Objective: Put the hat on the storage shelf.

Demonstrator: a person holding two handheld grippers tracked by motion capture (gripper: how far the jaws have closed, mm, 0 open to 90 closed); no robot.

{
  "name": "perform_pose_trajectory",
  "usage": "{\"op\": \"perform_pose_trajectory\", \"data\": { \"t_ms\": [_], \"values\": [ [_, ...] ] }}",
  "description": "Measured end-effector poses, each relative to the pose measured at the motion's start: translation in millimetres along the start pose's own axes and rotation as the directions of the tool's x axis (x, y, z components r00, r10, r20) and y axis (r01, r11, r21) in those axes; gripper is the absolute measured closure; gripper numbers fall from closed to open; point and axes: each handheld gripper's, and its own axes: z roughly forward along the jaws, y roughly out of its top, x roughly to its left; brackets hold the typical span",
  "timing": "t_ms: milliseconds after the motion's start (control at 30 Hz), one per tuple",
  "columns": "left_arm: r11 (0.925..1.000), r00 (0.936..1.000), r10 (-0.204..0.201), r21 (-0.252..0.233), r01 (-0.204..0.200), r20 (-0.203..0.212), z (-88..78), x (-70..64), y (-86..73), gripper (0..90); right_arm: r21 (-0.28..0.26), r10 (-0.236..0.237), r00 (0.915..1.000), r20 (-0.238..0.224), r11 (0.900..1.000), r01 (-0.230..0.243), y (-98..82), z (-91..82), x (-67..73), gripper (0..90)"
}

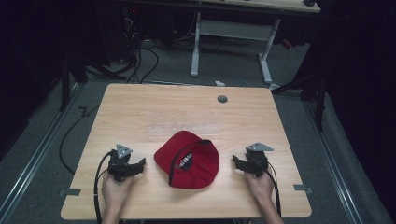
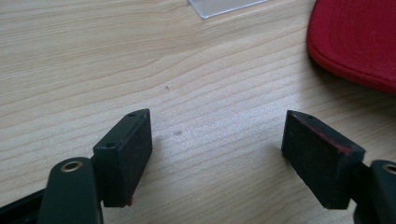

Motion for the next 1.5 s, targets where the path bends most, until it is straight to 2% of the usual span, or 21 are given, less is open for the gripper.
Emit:
{"op": "perform_pose_trajectory", "data": {
  "t_ms": [733, 1033, 1167, 1267, 1400, 1467, 1500],
  "values": [
    [1.0000, 1.0000, 0.000, -0.001, 0.000, -0.001, -0.1, -0.4, -0.2, 24.4, 0.000, -0.022, 0.9996, -0.019, 1.000, 0.022, 0.1, 0.0, -0.2, 32.7],
    [1.0000, 1.0000, 0.001, 0.000, -0.001, 0.000, -0.1, -0.4, -0.3, 24.2, -0.002, -0.023, 0.9993, -0.028, 1.000, 0.023, 0.3, -1.1, 0.8, 39.9],
    [1.0000, 1.0000, 0.001, 0.000, -0.001, -0.001, -0.2, -0.4, -0.3, 24.2, -0.012, -0.004, 0.9982, -0.060, 1.000, 0.004, 1.2, -7.0, 0.3, 41.8],
    [1.0000, 1.0000, 0.001, 0.000, -0.001, 0.000, -0.2, -0.4, -0.3, 24.2, -0.058, 0.005, 0.9944, -0.106, 0.998, -0.012, 3.3, -15.8, 1.5, 41.5],
    [1.0000, 1.0000, 0.000, -0.001, 0.000, 0.000, -0.1, -0.5, -0.3, 24.2, -0.089, -0.001, 0.9899, -0.142, 0.996, -0.012, 5.5, -21.3, 4.3, 38.7],
    [1.0000, 1.0000, 0.000, 0.000, 0.000, -0.001, -0.1, -0.5, -0.3, 24.3, -0.116, -0.012, 0.9830, -0.183, 0.993, -0.010, 11.3, -26.6, 9.2, 36.0],
    [1.0000, 1.0000, 0.000, 0.000, 0.000, -0.001, -0.1, -0.5, -0.3, 24.2, -0.116, -0.012, 0.9830, -0.183, 0.993, -0.010, 11.3, -26.6, 9.2, 36.0]
  ]
}}
